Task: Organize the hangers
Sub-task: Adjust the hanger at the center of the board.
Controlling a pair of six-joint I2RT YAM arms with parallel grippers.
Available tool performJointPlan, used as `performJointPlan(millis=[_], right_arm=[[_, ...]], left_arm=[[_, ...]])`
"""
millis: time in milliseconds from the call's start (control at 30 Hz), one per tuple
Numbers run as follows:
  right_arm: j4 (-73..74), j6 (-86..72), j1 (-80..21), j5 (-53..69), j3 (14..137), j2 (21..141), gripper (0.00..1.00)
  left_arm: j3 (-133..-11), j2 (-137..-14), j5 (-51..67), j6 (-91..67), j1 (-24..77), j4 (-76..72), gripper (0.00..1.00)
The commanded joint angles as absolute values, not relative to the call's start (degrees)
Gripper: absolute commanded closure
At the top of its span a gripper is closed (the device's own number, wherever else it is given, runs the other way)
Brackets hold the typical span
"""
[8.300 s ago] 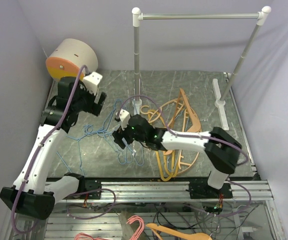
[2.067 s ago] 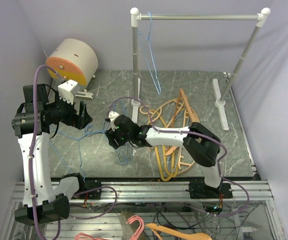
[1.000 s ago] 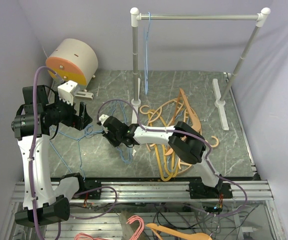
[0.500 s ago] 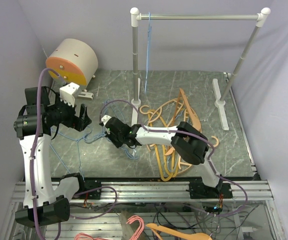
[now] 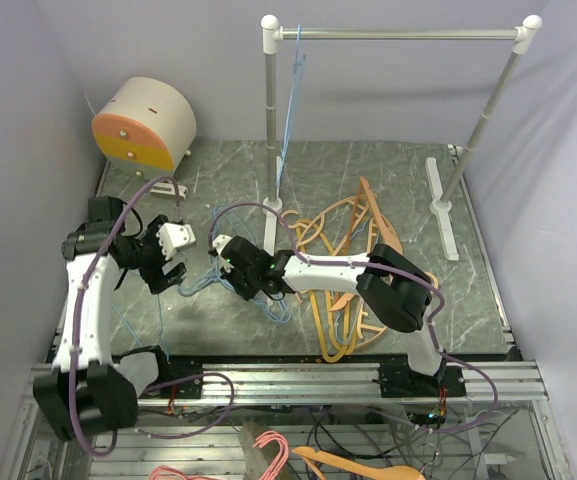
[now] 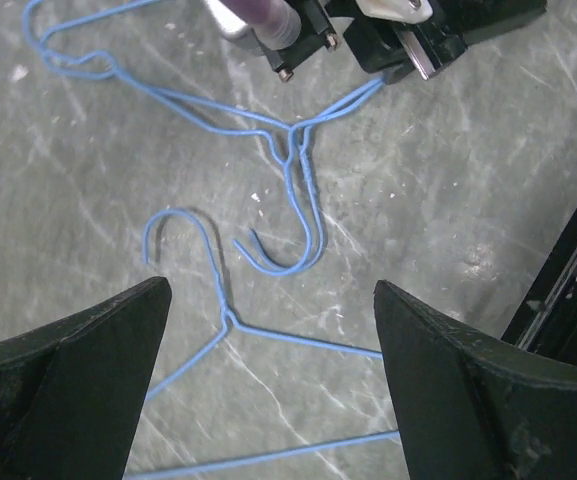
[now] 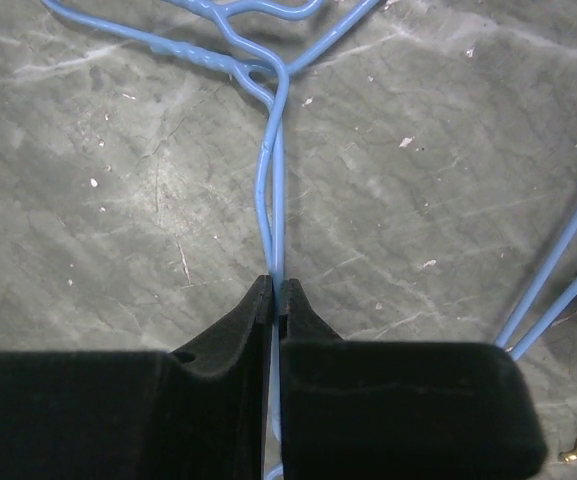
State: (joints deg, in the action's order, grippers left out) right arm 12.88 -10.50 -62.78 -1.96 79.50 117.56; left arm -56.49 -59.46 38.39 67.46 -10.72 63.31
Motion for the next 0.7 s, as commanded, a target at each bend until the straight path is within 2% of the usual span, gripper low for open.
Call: performJointPlan(millis=[0,133,267,533,667], right_arm=[[11.2,-11.2,-62.2,-1.4,78.3,114.9,1.0],[10.2,-11.9,-61.6,-0.7,77.6,114.2,1.0],[10.2,-12.1,-61.1,-0.6,77.6,114.2,1.0],[9.0,-13.3,-60.4,-0.3,76.7,114.0,1.0],[8.5,-13.7,-60.2,0.0,76.3,114.2,1.0]], left_arm=[[-59.7,-68.7,45.5,88.2,-10.5,70.2,0.08],[-58.0,-73.9,43.6,95.2,-7.7,72.6,0.14],[-52.0,-72.2,39.9,104.5,-4.8,70.3,0.11],[-48.5,-74.7,29.6,103.8,-0.5,62.7,0.18],[-49.2,-76.4,28.5,101.5,-0.3,57.7,0.19]])
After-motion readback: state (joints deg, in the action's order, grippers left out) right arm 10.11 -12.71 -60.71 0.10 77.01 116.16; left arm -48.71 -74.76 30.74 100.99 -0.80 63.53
